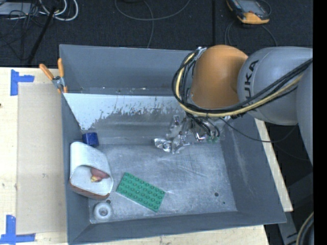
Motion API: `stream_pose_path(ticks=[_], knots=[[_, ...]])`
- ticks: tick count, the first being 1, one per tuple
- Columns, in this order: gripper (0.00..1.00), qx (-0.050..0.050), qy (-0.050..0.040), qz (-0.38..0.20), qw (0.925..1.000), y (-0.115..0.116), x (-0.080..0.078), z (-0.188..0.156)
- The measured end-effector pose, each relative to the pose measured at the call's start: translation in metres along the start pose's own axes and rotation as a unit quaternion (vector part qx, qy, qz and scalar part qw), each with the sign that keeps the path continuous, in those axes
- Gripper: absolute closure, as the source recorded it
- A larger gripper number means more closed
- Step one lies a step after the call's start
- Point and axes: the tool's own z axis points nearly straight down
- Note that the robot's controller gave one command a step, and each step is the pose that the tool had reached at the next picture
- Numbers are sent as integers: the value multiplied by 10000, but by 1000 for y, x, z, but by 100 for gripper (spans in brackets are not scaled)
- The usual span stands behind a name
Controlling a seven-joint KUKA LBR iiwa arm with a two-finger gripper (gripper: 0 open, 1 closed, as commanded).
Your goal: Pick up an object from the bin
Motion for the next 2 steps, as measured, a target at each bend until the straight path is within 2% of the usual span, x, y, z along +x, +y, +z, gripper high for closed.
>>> stream_pose_path(ticks=[2], knots=[[100,2,-3,0,10000,0,-2,-35]])
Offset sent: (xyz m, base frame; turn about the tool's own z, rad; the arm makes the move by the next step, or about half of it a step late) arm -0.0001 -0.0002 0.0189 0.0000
